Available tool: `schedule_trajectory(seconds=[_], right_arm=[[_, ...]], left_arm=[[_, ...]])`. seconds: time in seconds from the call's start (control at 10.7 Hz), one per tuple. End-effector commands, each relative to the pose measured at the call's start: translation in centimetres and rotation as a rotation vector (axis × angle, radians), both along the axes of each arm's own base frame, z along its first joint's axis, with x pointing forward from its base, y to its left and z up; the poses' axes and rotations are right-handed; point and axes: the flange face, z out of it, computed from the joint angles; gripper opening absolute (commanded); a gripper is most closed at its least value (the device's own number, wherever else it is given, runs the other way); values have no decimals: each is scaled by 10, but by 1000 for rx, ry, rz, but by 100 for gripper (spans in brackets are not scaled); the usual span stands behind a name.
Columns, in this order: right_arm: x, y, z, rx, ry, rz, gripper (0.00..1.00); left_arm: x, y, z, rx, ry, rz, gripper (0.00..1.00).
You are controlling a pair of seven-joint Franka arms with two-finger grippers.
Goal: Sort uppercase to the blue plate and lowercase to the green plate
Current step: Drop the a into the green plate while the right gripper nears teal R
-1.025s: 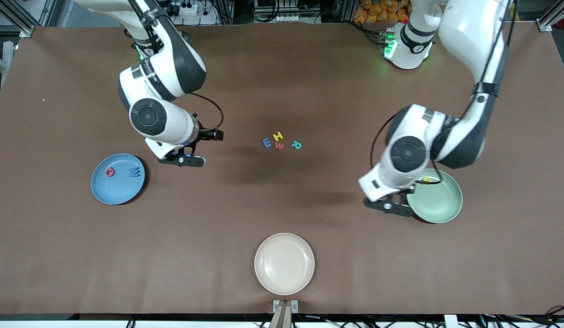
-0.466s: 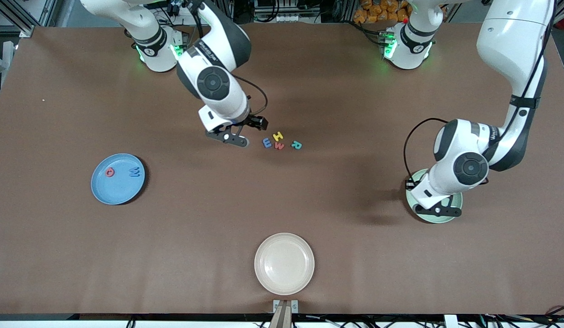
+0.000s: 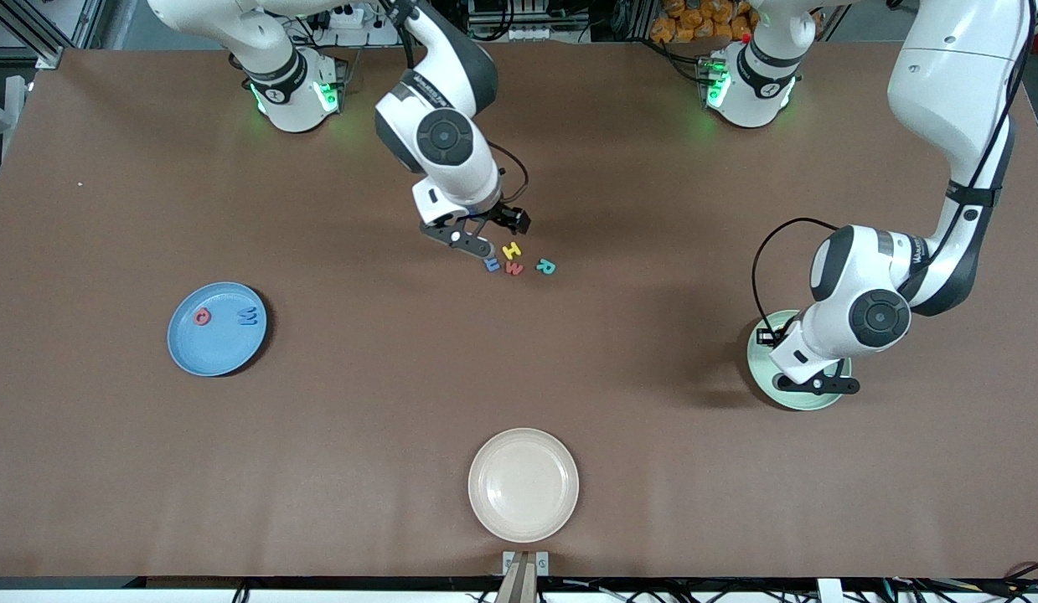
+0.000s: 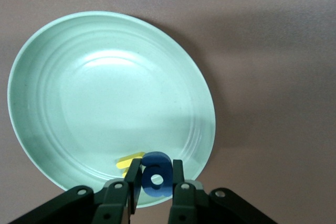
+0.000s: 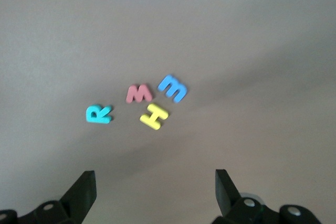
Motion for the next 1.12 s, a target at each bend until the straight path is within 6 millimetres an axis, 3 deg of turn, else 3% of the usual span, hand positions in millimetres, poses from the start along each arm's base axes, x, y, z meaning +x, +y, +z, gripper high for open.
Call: schedule_trajectory(seconds=[0.0,0.19,0.37,0.47,0.65,1.02], right_arm=[[-18,27,-10,22,-28,-88,100],[-23,33,-10,-16,-84,-121,100],[-28,46,-28,-14,-143,-154,100],[-27,50,-35,-5,-168,-169,100],[-36,59,-55,-29,-168,-168,100],[-31,84,-85,-40,-162,-204,100]], left_arm=[[14,2,33,-5,-65,-7,99],[30,15,71,-10,-117,-71,100],[40,17,102,-3,-104,-95,100],[43,17,127,4,-103,-112,100],[44,-17,163,4,-113,-177,100],[30,-34,231,-3,-170,-193,100]])
